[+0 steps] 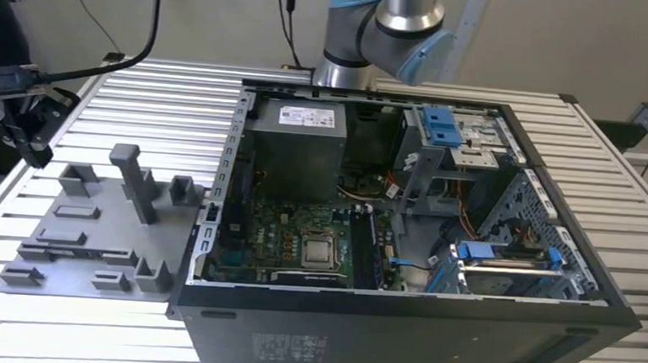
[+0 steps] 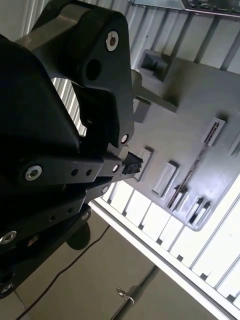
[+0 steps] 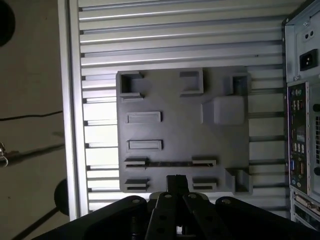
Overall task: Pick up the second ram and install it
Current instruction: 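Pick up the second ram and move it above second insertion slot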
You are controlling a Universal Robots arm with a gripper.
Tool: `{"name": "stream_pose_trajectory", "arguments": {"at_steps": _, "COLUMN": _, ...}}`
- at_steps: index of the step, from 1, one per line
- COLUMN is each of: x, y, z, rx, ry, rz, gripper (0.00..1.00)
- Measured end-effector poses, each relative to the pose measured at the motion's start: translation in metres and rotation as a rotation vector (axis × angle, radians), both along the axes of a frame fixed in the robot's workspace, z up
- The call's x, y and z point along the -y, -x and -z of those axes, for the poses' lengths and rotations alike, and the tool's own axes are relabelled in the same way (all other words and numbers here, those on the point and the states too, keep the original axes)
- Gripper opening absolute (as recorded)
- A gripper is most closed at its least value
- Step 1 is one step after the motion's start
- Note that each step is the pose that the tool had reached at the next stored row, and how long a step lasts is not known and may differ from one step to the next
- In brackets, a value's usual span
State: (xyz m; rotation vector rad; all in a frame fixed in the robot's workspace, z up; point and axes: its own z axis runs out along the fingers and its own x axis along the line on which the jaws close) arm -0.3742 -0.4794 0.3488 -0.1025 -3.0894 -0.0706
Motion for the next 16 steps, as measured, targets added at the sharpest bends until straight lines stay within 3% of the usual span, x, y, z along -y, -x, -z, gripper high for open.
{"name": "stream_pose_trajectory", "arguments": {"at_steps": 12, "x": 0.0000, "y": 0.0000, "z": 0.0001, "rx": -0.0008, "ry": -0.0001, "rz": -0.001, "gripper": 0.11}}
{"name": "stream_pose_trajectory", "arguments": {"at_steps": 16, "x": 0.0000, "y": -0.0001, "z": 0.0001, "rx": -0.0008, "ry": 0.0001, "rz": -0.028, "gripper": 0.11}}
